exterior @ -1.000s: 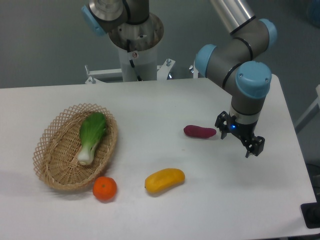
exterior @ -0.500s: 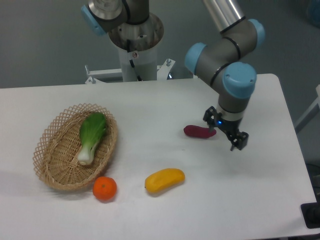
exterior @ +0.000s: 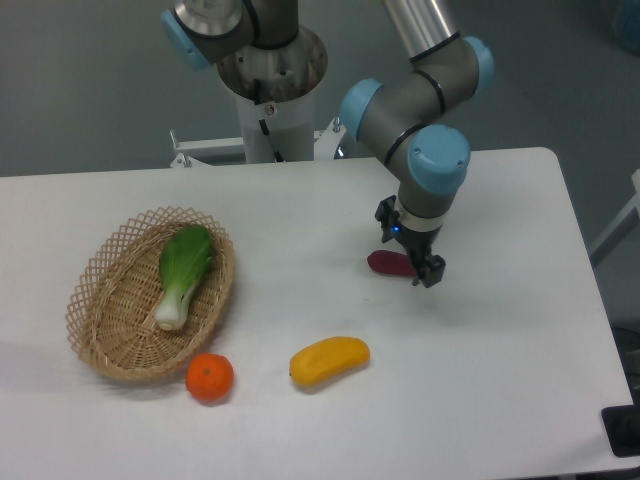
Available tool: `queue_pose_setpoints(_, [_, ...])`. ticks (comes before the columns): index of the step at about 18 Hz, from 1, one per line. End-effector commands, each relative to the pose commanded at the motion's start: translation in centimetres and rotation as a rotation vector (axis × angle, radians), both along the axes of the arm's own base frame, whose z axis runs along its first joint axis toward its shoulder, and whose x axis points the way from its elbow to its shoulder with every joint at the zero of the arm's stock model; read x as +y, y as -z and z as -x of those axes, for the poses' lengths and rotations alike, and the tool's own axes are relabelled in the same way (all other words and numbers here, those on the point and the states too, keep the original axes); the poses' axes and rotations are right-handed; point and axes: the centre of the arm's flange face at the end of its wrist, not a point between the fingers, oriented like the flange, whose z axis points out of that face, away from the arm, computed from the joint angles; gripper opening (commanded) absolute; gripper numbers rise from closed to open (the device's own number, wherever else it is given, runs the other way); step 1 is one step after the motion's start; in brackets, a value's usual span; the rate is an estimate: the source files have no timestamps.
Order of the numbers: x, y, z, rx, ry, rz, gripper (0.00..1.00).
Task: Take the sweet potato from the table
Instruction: 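Move the open gripper over the purple sweet potato and lower it, then close the gripper around the sweet potato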
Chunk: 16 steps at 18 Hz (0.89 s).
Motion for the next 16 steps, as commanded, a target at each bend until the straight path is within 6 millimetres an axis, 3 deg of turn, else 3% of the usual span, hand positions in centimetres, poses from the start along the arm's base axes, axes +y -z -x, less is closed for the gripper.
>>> queue_pose_setpoints(5, [-0.1, 1.0, -0.2, 0.036, 0.020, -0.021, 0.99])
queue_pose_setpoints(8, [-0.2, 1.4, -0.4, 0.034, 0.022, -0.018, 0.90])
queue_pose_setpoints(16, [0.0, 1.0, 0.0, 0.045, -0.007, -0.022, 0.24])
